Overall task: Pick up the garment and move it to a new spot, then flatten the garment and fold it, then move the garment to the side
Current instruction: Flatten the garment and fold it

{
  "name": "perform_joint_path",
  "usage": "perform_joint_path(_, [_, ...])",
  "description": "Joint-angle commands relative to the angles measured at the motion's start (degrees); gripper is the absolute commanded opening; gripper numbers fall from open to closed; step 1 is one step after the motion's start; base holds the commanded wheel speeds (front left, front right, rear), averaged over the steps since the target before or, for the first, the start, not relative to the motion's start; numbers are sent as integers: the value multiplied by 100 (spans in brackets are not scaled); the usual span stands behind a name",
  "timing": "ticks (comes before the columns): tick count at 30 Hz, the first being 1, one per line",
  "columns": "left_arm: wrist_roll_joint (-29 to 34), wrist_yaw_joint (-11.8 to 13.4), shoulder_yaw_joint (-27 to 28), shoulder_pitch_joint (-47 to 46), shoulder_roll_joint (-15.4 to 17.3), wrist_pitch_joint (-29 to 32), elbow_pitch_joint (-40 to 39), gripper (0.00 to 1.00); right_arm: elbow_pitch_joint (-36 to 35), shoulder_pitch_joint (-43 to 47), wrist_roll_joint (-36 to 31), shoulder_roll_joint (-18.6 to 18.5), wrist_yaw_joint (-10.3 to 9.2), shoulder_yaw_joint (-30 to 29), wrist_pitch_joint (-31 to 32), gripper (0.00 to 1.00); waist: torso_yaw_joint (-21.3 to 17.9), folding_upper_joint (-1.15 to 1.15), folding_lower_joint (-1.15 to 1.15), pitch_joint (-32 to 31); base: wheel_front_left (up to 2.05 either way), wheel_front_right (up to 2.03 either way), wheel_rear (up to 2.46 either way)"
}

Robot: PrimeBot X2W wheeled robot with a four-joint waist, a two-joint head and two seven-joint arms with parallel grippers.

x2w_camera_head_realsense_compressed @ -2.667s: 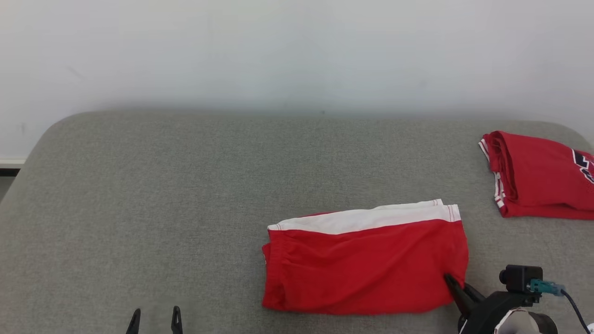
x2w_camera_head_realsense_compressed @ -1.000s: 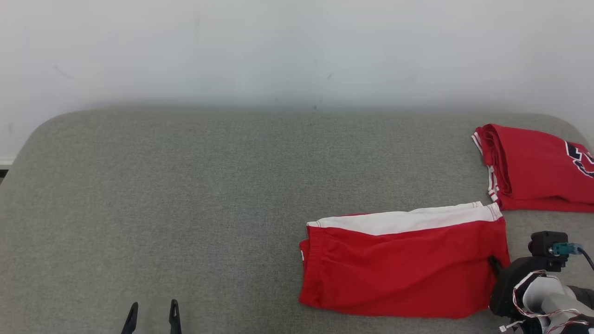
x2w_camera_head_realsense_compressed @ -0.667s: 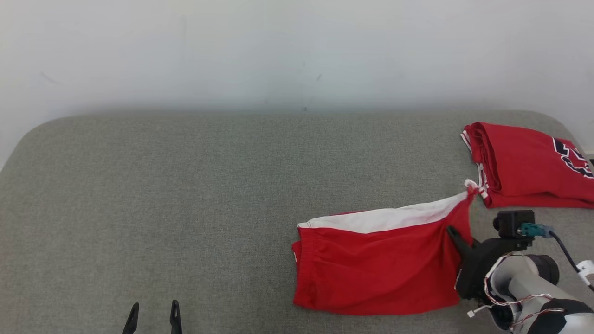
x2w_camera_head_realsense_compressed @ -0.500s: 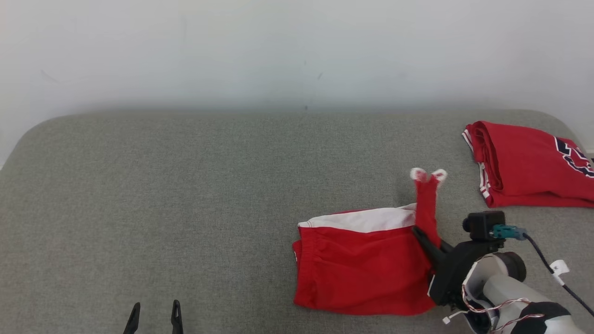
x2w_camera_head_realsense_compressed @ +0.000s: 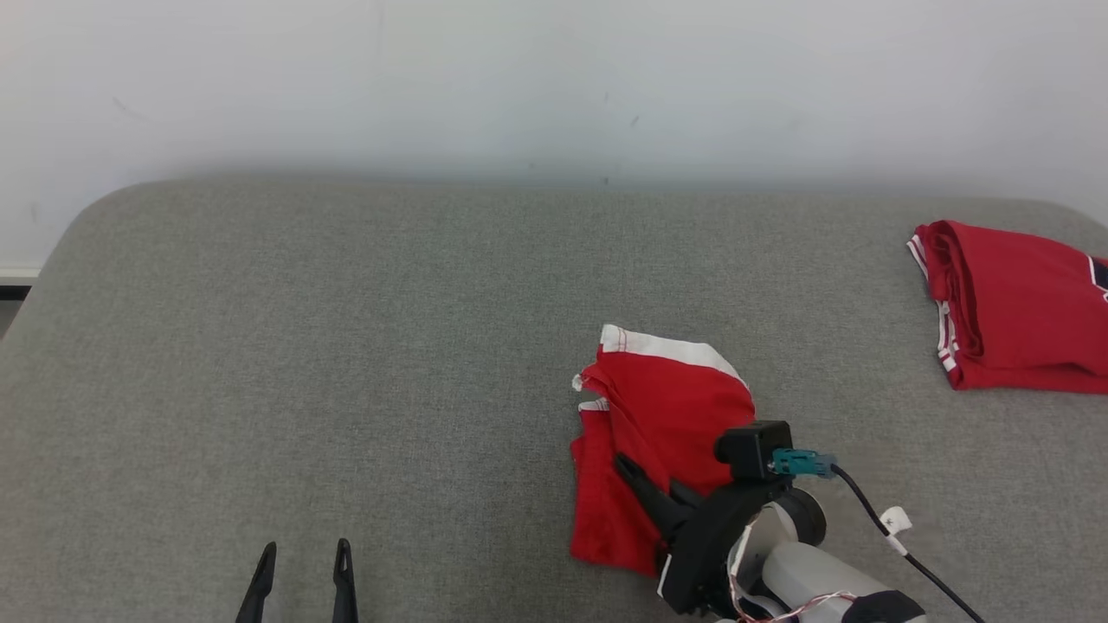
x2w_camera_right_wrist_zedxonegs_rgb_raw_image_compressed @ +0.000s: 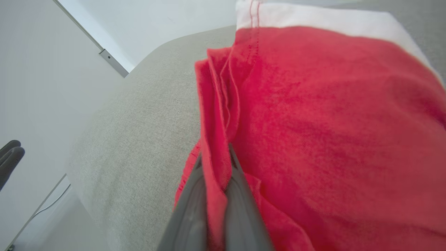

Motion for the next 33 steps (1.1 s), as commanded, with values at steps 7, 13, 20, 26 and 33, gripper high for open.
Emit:
perform_joint_path(7, [-39, 39, -113, -132, -6, -16, 47, 100, 599, -103, -448, 558, -17, -93, -32, 0, 167, 0, 0, 71, 0, 0, 0])
perform_joint_path(13, [-57, 60, -74, -39, -6, -16, 69, 100, 728, -95, -538, 693, -17, -204, -242, 100, 146, 0, 0, 0, 0, 0, 0])
perform_joint_path(20, [20, 45, 62, 129, -5, -16, 56, 100, 230, -32, -884, 145, -17, -878, -674, 100, -21, 0, 0, -185, 0, 0, 0])
perform_joint_path(26, [46, 70, 160, 183, -5, -16, -33, 100, -935, 661, -2547, -220, -17, -2969, -669, 100, -255, 0, 0, -216, 0, 0, 0])
perform_joint_path(33, [89, 74, 219, 188, -6, -16, -67, 100, -1980, 1780, -3872, 222, -17, -4569, -671, 100, -455, 0, 0, -223, 0, 0, 0])
